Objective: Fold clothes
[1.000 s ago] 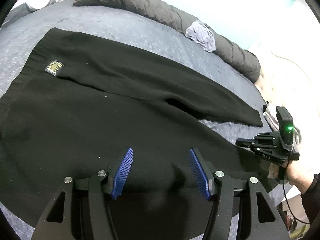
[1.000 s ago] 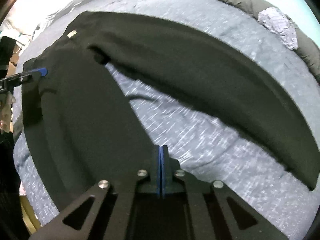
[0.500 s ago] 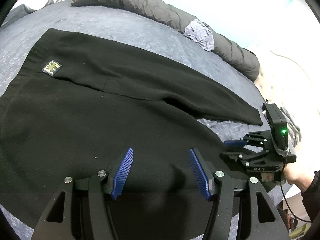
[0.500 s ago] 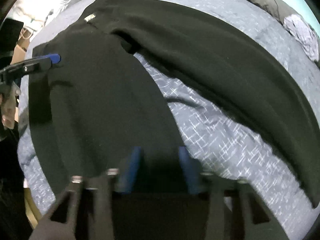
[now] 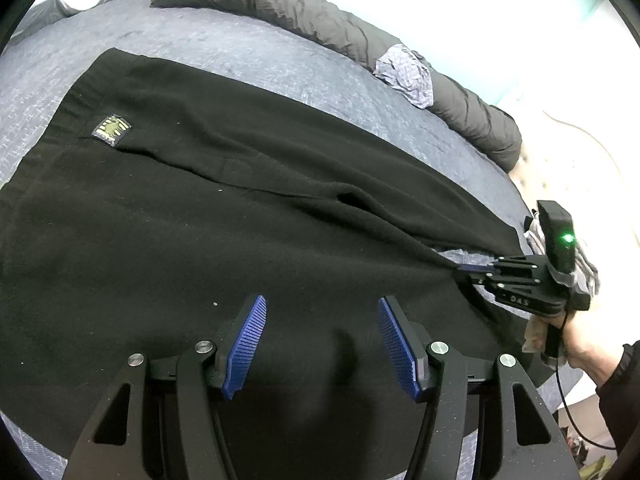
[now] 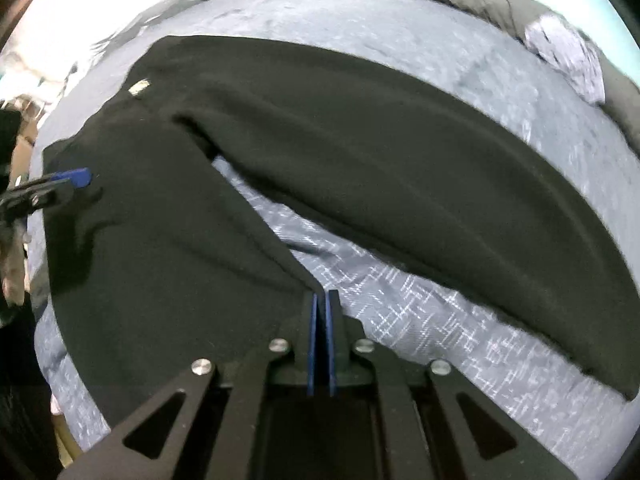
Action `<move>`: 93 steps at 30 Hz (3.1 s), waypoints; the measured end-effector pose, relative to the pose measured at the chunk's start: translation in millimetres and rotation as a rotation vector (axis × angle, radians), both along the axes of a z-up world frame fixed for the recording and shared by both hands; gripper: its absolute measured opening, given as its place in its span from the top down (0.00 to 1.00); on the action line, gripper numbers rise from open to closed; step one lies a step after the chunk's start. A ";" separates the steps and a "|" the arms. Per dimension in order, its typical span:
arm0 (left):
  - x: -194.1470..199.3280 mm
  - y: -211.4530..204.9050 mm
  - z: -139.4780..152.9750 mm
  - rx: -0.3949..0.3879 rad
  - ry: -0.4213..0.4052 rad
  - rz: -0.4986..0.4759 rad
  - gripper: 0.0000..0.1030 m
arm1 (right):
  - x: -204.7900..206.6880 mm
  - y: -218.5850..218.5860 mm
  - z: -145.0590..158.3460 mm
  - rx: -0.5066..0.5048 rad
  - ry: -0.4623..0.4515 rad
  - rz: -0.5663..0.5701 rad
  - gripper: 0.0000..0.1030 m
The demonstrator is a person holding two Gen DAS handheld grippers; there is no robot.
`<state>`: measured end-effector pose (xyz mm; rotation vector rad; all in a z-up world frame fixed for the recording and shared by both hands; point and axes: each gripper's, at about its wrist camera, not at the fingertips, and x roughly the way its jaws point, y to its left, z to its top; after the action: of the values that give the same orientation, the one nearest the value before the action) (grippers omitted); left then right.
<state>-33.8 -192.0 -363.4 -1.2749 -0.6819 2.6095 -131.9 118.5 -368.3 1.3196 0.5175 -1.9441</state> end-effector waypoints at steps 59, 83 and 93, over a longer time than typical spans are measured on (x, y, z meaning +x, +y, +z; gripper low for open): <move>-8.3 12.8 -7.1 -0.034 -0.024 -0.013 0.39 | 17.5 306.8 12.3 0.131 0.028 -0.424 0.67; 8.2 19.0 37.8 -0.008 0.023 0.015 0.39 | 43.8 276.3 37.5 -0.006 0.058 -0.324 0.65; 7.7 29.8 23.9 -0.017 0.010 0.008 0.39 | 25.1 196.0 5.6 0.070 -0.004 -0.131 0.69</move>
<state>-26.1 -162.2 -339.5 -1.2660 -0.6660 2.6319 -106.7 314.5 -362.6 1.4328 0.5128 -2.0454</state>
